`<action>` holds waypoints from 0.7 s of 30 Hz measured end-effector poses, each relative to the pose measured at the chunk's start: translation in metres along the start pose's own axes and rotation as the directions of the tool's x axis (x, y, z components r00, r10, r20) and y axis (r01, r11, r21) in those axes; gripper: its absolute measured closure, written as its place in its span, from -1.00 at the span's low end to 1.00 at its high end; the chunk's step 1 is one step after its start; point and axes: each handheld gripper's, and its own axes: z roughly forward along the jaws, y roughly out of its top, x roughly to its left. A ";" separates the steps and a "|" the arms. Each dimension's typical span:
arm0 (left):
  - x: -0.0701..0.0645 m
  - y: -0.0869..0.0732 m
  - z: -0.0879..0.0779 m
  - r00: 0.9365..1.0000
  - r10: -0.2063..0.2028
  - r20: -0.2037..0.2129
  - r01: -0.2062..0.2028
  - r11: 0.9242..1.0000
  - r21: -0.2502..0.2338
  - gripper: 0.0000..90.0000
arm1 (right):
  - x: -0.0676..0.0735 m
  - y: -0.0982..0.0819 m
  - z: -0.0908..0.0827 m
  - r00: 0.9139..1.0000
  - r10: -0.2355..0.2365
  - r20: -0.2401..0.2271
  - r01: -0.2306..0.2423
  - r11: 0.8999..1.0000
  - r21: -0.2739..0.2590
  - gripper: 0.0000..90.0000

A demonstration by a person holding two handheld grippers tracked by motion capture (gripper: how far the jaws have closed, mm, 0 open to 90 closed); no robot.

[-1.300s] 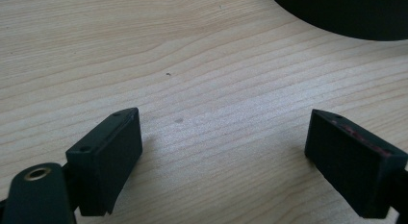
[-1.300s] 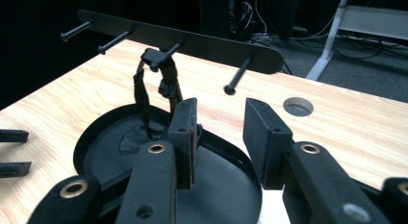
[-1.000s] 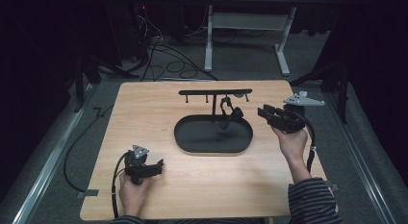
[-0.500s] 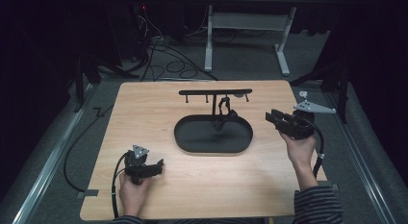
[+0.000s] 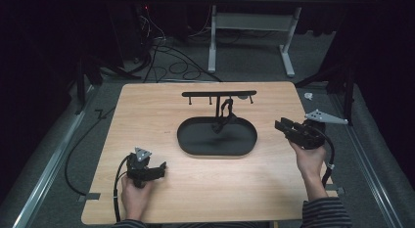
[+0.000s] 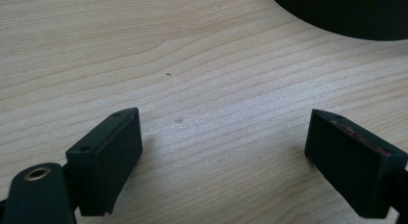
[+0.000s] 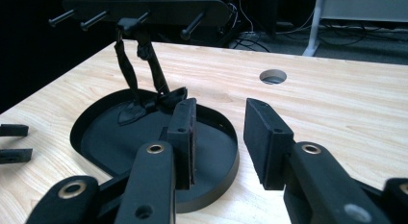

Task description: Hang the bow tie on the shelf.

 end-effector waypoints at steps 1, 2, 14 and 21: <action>0.000 0.000 0.000 1.000 0.000 0.000 0.000 1.000 0.000 -0.71 | 0.000 0.000 0.000 1.000 0.000 0.000 0.000 1.000 0.000 0.48; 0.000 0.000 0.000 1.000 0.000 0.000 0.000 1.000 0.000 -0.71 | 0.000 -0.003 -0.001 1.000 0.002 -0.001 -0.002 1.000 0.001 0.48; 0.000 0.000 0.000 1.000 0.000 0.000 0.000 1.000 0.000 -0.71 | 0.001 -0.016 -0.005 1.000 0.017 -0.007 -0.017 1.000 0.009 0.48; 0.000 0.000 0.000 1.000 0.000 0.000 0.000 1.000 0.000 -0.71 | 0.000 -0.023 -0.004 1.000 0.024 -0.008 -0.024 0.999 0.022 0.48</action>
